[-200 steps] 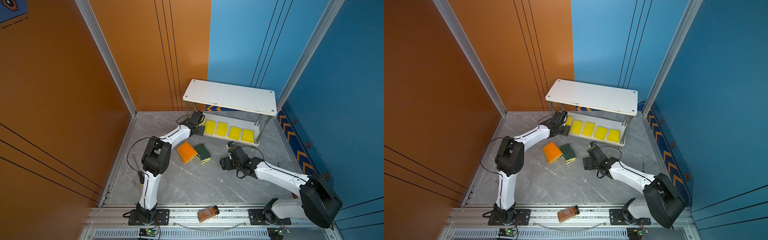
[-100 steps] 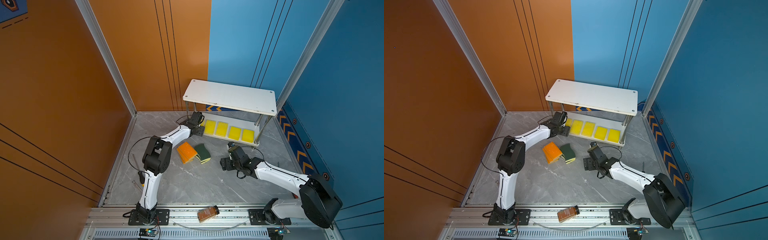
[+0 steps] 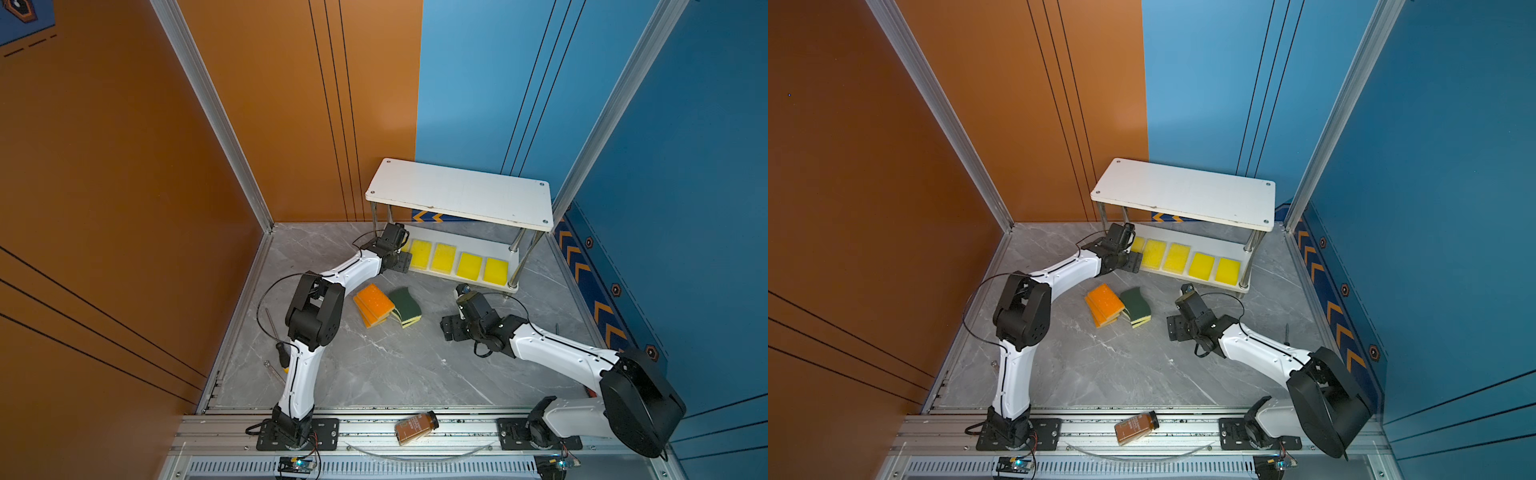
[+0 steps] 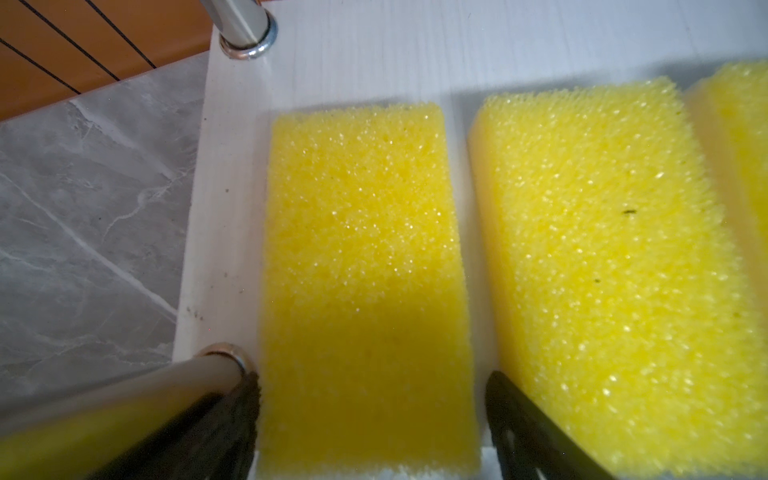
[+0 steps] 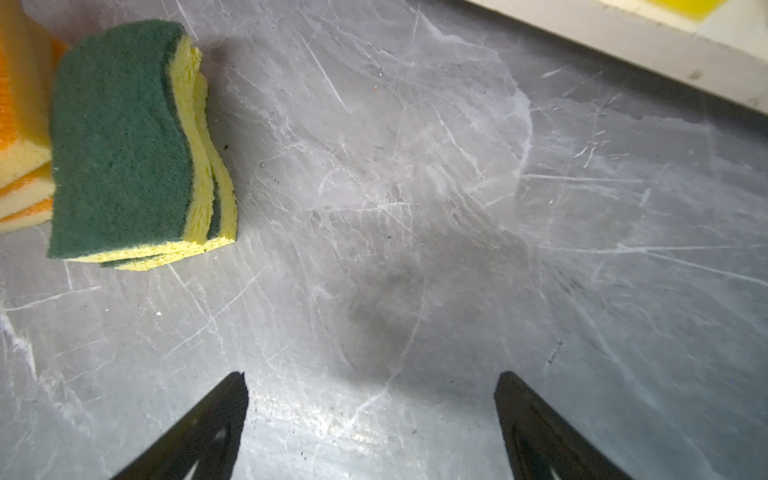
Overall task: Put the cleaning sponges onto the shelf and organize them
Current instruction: 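Open the left gripper and withdraw it from the shelf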
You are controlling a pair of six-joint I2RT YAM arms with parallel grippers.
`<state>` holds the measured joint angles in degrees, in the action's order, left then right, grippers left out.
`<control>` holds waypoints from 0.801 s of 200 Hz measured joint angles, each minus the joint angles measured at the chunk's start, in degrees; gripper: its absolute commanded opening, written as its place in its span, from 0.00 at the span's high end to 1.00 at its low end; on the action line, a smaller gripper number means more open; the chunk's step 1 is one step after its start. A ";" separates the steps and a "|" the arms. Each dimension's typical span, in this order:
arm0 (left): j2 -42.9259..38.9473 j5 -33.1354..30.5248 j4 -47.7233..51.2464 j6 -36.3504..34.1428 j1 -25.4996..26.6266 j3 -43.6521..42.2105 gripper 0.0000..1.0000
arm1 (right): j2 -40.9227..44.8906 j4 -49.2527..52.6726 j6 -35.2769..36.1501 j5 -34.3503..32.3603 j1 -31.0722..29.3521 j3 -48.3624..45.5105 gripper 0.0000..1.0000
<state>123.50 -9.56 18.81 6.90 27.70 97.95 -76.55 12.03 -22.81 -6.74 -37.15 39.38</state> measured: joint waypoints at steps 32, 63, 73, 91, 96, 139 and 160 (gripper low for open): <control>-0.02 0.00 0.00 0.00 0.00 0.00 0.15 | 0.24 0.00 0.00 -0.02 0.00 -0.09 0.08; -0.04 -0.02 -0.13 0.00 0.00 -0.13 0.10 | 0.24 0.00 0.00 -0.02 0.04 -0.09 0.08; -0.17 -0.04 -0.28 0.11 0.02 -0.37 0.09 | 0.24 -0.02 0.00 -0.02 0.04 -0.09 0.08; -0.39 -0.13 -0.61 0.20 0.04 -0.81 0.08 | 0.24 0.00 0.00 -0.02 0.04 -0.09 0.08; -0.50 -0.20 -0.70 0.20 0.04 -1.01 0.07 | 0.24 0.00 0.00 -0.02 0.04 -0.09 0.08; -1.51 -0.44 -1.01 0.20 0.11 -2.38 0.07 | 0.24 0.00 0.00 -0.02 0.09 -0.09 0.08; -2.01 -0.46 -1.05 0.20 0.11 -3.06 0.06 | 0.24 -0.02 0.00 -0.02 0.09 -0.11 0.08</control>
<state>121.49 -10.02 17.76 7.09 27.81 94.89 -76.31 12.01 -22.81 -6.76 -37.06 39.27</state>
